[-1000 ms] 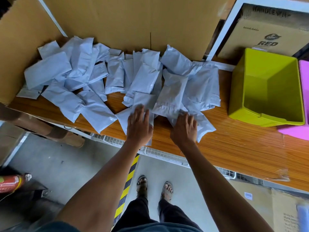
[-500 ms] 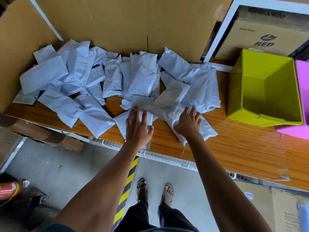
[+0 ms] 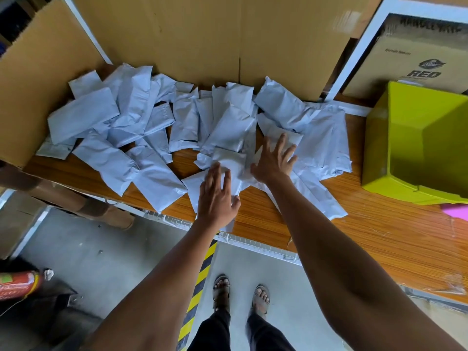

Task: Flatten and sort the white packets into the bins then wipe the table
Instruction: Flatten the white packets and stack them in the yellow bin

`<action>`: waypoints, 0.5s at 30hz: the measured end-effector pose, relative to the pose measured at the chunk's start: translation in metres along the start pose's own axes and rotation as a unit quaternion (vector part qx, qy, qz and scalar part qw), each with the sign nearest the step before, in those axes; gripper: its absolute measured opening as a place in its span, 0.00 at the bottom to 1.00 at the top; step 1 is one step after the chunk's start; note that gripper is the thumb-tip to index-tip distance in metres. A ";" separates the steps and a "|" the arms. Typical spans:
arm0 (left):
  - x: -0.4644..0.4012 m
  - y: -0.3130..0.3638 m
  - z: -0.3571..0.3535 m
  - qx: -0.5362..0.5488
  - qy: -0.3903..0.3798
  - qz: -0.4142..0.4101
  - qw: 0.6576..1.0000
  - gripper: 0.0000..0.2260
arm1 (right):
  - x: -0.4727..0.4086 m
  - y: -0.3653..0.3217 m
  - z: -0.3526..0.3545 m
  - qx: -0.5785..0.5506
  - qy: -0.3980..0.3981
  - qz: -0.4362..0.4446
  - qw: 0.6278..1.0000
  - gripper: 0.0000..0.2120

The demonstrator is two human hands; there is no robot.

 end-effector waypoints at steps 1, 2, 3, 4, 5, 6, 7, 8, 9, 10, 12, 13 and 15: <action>-0.001 -0.001 0.000 -0.001 -0.001 -0.002 1.000 0.40 | 0.001 0.002 -0.003 0.009 -0.005 0.005 1.000 0.46; -0.002 -0.002 0.000 -0.003 -0.001 -0.003 1.000 0.39 | 0.003 0.005 -0.005 0.018 -0.006 0.011 1.000 0.45; -0.002 -0.003 0.001 -0.006 -0.001 -0.004 1.000 0.39 | 0.006 0.008 -0.006 0.020 -0.005 0.017 1.000 0.44; -0.003 -0.003 0.001 -0.008 -0.002 -0.004 1.000 0.38 | 0.008 0.013 -0.007 0.018 -0.003 0.020 1.000 0.42; -0.004 -0.003 0.001 -0.011 -0.003 -0.003 1.000 0.37 | 0.011 0.017 -0.007 0.016 0.001 0.021 1.000 0.40; -0.005 -0.003 0.002 -0.013 -0.003 -0.002 1.000 0.36 | 0.013 0.020 -0.007 0.015 0.008 0.021 1.000 0.37; -0.006 -0.002 0.002 -0.015 -0.001 -0.002 1.000 0.36 | 0.016 0.023 -0.005 0.015 0.022 0.021 0.999 0.36; -0.007 -0.001 0.002 -0.015 0.002 -0.001 1.000 0.35 | 0.018 0.024 -0.003 0.017 0.040 0.024 0.999 0.36; -0.009 0.000 0.003 -0.016 0.006 -0.003 1.000 0.35 | 0.019 0.024 -0.001 0.022 0.058 0.030 0.998 0.37; -0.011 0.001 0.002 -0.017 0.010 -0.008 1.000 0.35 | 0.019 0.022 0.000 0.031 0.071 0.039 0.996 0.39; -0.016 0.002 0.001 -0.024 0.018 -0.021 0.999 0.36 | 0.011 0.017 -0.003 0.055 0.082 0.064 0.993 0.41; -0.018 0.002 0.000 -0.028 0.019 -0.024 0.999 0.37 | 0.006 0.016 -0.005 0.065 0.080 0.068 0.992 0.41; -0.021 0.002 -0.003 -0.034 0.019 -0.022 0.999 0.36 | -0.005 0.020 -0.012 0.073 0.073 0.059 0.993 0.38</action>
Point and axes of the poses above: each hand's wrist, its own x-axis away from the middle knuckle, its own z-axis out of the back of the hand, y = z × x, the point moved 9 cm from there along -x, towards the middle knuckle, and after that the axes turned 6 degrees about -x, right-handed, at the moved point
